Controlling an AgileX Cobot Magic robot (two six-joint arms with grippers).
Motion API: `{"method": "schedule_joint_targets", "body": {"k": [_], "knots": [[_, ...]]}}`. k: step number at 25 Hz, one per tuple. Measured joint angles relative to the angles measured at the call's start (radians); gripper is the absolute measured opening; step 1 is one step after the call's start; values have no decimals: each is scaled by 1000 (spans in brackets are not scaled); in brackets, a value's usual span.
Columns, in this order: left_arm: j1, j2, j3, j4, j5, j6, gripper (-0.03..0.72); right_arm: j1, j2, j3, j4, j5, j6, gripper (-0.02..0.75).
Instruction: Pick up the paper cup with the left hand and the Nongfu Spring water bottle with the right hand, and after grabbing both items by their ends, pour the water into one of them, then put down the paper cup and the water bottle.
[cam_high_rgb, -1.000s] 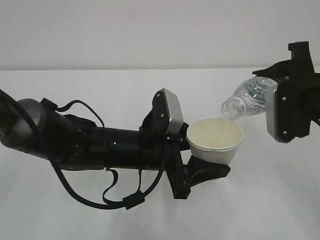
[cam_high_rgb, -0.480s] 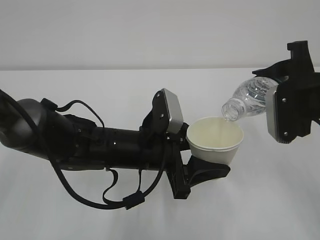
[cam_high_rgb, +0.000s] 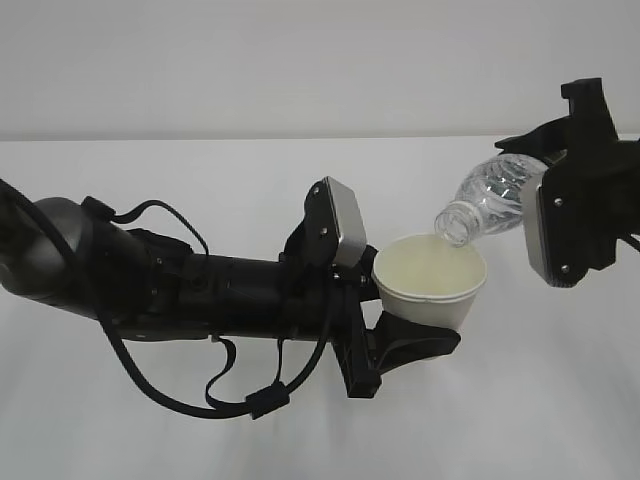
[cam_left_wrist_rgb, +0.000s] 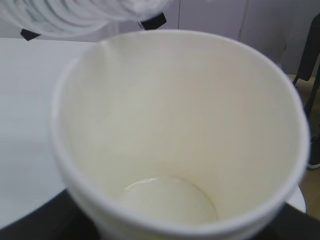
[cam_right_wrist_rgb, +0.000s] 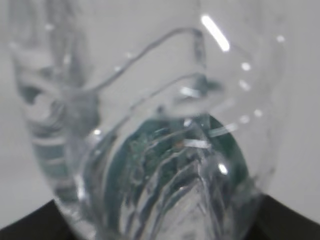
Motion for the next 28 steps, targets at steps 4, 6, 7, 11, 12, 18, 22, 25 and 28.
{"method": "schedule_joint_targets", "body": {"k": [4,6,7,11,12,18,22,25,28], "knots": [[0,0,0,-2,0,0,454,12,0,-2,-4,9,0,419],[0,0,0,-2,0,0,454,12,0,-2,-7,17,-2,419],[0,0,0,-2,0,0,454,12,0,-2,-7,20,-2,419],[0,0,0,-2,1,0,454,12,0,-2,-7,21,-2,418],[0,0,0,-2,1,0,454,12,0,-2,-7,21,-4,418],[0,0,0,-2,1,0,454,12,0,-2,-7,22,-10,418],[0,0,0,-2,2,0,454,12,0,-7,-7,23,-16,417],[0,0,0,-2,4,0,454,12,0,-17,-7,23,-16,417],[0,0,0,-2,6,0,454,12,0,-17,-7,25,-16,417]]}}
